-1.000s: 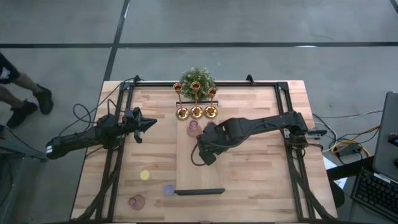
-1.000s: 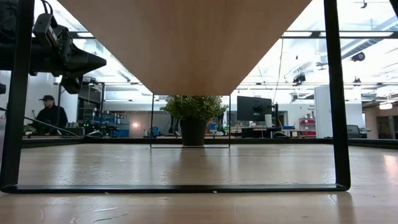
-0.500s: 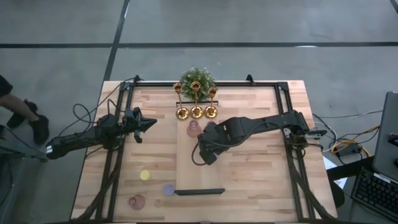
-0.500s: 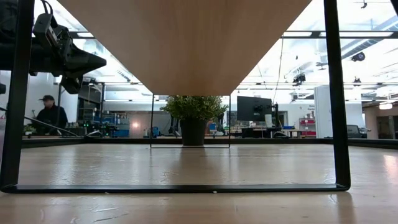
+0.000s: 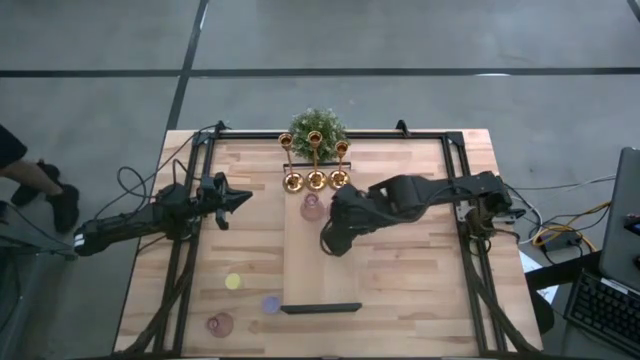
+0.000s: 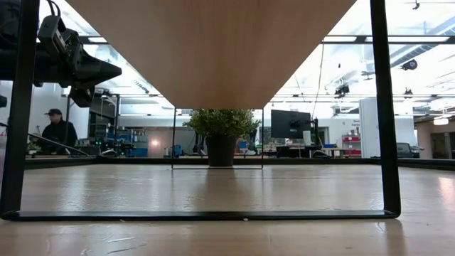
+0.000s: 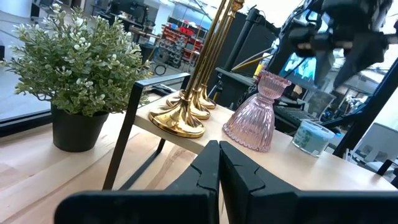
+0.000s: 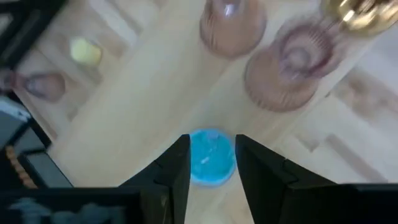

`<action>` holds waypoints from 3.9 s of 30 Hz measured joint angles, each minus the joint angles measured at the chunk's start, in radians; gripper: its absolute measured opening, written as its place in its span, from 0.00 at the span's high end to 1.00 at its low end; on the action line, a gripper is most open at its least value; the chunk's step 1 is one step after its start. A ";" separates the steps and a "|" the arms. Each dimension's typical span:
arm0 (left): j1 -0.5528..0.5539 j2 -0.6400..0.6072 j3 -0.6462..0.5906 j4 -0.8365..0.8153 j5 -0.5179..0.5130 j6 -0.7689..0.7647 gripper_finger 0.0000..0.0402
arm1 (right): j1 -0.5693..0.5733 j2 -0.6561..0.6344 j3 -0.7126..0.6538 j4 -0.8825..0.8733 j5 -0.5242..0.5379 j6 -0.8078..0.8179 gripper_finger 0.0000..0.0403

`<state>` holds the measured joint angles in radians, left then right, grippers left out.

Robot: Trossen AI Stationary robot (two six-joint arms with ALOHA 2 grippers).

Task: Pick & Place candle stick holders
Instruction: Put the yellow scented candle on the shelf aligned with the blue scented candle

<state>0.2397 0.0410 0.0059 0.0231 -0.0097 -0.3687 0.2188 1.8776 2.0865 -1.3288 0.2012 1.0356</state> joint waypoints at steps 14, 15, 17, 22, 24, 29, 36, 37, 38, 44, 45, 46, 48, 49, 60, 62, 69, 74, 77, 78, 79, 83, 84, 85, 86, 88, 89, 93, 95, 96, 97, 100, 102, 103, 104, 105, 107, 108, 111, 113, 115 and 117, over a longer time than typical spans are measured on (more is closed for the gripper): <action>0.000 0.002 0.000 0.066 -0.001 -0.347 0.98 | 0.032 -0.059 -0.002 0.009 0.239 -0.083 0.83; 0.000 0.002 0.000 0.077 -0.001 -0.400 0.98 | 0.033 -0.059 -0.003 0.012 0.239 -0.093 0.86; 0.000 0.001 0.000 0.095 -0.005 -0.467 0.98 | 0.039 -0.059 -0.008 0.016 0.250 -0.110 0.94; 0.000 0.001 0.000 0.098 -0.006 -0.527 0.98 | 0.050 -0.063 -0.012 0.032 0.304 -0.222 0.98; 0.000 0.001 0.000 0.098 -0.010 -0.569 0.98 | 0.050 -0.072 -0.015 0.041 0.305 -0.257 0.98; 0.000 0.001 0.000 0.101 -0.016 -0.719 0.98 | 0.049 -0.106 -0.039 0.120 0.315 -0.353 0.98; 0.000 0.002 0.015 0.136 -0.013 -0.807 0.98 | 0.049 -0.216 -0.176 0.285 0.294 -0.472 0.98; 0.000 0.002 0.023 0.136 -0.009 -0.799 0.98 | 0.049 -0.242 -0.212 0.315 0.292 -0.479 0.98; 0.000 0.001 0.031 0.141 -0.009 -0.794 0.98 | 0.050 -0.271 -0.251 0.350 0.292 -0.495 0.98; 0.000 0.001 0.047 0.138 -0.009 -0.799 0.98 | 0.049 -0.480 -0.505 0.567 0.254 -0.569 0.98; -0.001 0.001 0.049 0.141 -0.009 -0.806 0.98 | 0.049 -0.516 -0.546 0.589 0.235 -0.563 0.98; 0.000 0.001 0.051 0.143 -0.009 -0.808 0.98 | 0.049 -0.554 -0.586 0.601 0.221 -0.553 0.98; 0.000 0.001 0.051 0.141 -0.009 -0.811 0.98 | 0.050 -0.630 -0.666 0.614 0.220 -0.527 0.98; 0.000 0.001 0.051 0.140 -0.009 -0.811 0.98 | 0.050 -0.665 -0.705 0.614 0.226 -0.516 0.98; 0.000 0.001 0.053 0.130 -0.010 -0.841 0.98 | 0.047 -0.976 -1.005 0.611 0.370 -0.348 0.98; 0.000 0.001 0.053 0.120 -0.009 -0.843 0.98 | 0.047 -1.018 -1.046 0.610 0.361 -0.370 0.98; 0.000 0.002 0.055 0.042 0.001 -0.888 0.98 | 0.040 -1.179 -1.223 0.619 0.359 -0.439 0.98; 0.000 0.008 0.147 -0.168 0.061 -0.830 0.92 | 0.039 -1.317 -1.401 0.761 0.306 -0.462 0.98; -0.001 0.028 0.256 -0.391 0.093 -0.737 0.86 | 0.040 -1.403 -1.513 0.882 0.239 -0.489 0.98; 0.000 0.037 0.295 -0.476 0.096 -0.708 0.84 | 0.040 -1.430 -1.548 0.929 0.209 -0.509 0.98; 0.000 0.049 0.331 -0.552 0.097 -0.681 0.82 | 0.040 -1.455 -1.582 0.968 0.184 -0.528 0.98; 0.000 0.125 0.467 -0.806 0.116 -0.590 0.75 | 0.040 -1.546 -1.714 1.089 0.159 -0.547 0.98; 0.000 0.147 0.493 -0.845 0.126 -0.571 0.73 | 0.039 -1.569 -1.742 1.113 0.157 -0.553 0.98; 0.000 0.171 0.517 -0.878 0.136 -0.550 0.72 | 0.039 -1.592 -1.769 1.137 0.148 -0.561 0.98; 0.000 0.198 0.538 -0.902 0.151 -0.528 0.71 | 0.039 -1.617 -1.795 1.160 0.131 -0.570 0.98; 0.000 0.251 0.572 -0.929 0.199 -0.468 0.69 | 0.036 -1.668 -1.847 1.203 0.084 -0.584 0.98; 0.000 0.278 0.588 -0.942 0.235 -0.436 0.68 | 0.035 -1.694 -1.874 1.224 0.054 -0.593 0.98; 0.000 0.383 0.627 -0.998 0.286 -0.359 0.67 | 0.036 -1.793 -1.972 1.328 -0.062 -0.644 0.98; 0.000 0.427 0.634 -1.014 0.300 -0.332 0.67 | 0.036 -1.830 -2.006 1.346 -0.078 -0.652 0.98; -0.001 0.446 0.635 -1.015 0.320 -0.315 0.67 | 0.036 -1.844 -2.023 1.344 -0.082 -0.652 0.98; -0.002 0.464 0.636 -1.013 0.342 -0.303 0.67 | 0.036 -1.856 -2.038 1.342 -0.083 -0.650 0.98; -0.010 0.511 0.638 -1.014 0.399 -0.271 0.67 | 0.036 -1.877 -2.073 1.349 -0.083 -0.638 0.98; -0.025 0.530 0.644 -1.017 0.416 -0.244 0.67 | 0.036 -1.871 -2.078 1.367 -0.067 -0.632 0.98; -0.036 0.539 0.648 -1.023 0.416 -0.225 0.67 | 0.036 -1.867 -2.078 1.378 -0.064 -0.646 0.98; -0.049 0.547 0.651 -1.032 0.415 -0.202 0.67 | 0.035 -1.865 -2.078 1.381 -0.064 -0.669 0.98; -0.063 0.555 0.655 -1.047 0.414 -0.172 0.67 | 0.036 -1.864 -2.078 1.388 -0.065 -0.698 0.98; -0.099 0.571 0.662 -1.071 0.415 -0.116 0.67 | 0.036 -1.863 -2.078 1.402 -0.068 -0.737 0.98; -0.123 0.580 0.664 -1.074 0.415 -0.093 0.67 | 0.036 -1.863 -2.078 1.404 -0.068 -0.751 0.98; -0.196 0.604 0.664 -1.073 0.400 -0.091 0.67 | 0.036 -1.863 -2.078 1.395 -0.068 -0.775 0.98; -0.252 0.628 0.664 -1.072 0.362 -0.113 0.67 | 0.036 -1.863 -2.078 1.381 -0.069 -0.767 0.98; -0.313 0.656 0.664 -1.071 0.305 -0.130 0.67 | 0.036 -1.863 -2.078 1.362 -0.070 -0.750 0.98; -0.372 0.686 0.665 -1.061 0.252 -0.155 0.67 | 0.036 -1.862 -2.078 1.358 -0.086 -0.745 0.98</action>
<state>-0.1320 0.7272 0.6709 -1.0381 0.2425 -0.5239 0.2550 0.0152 0.0088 0.0296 0.1156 0.2910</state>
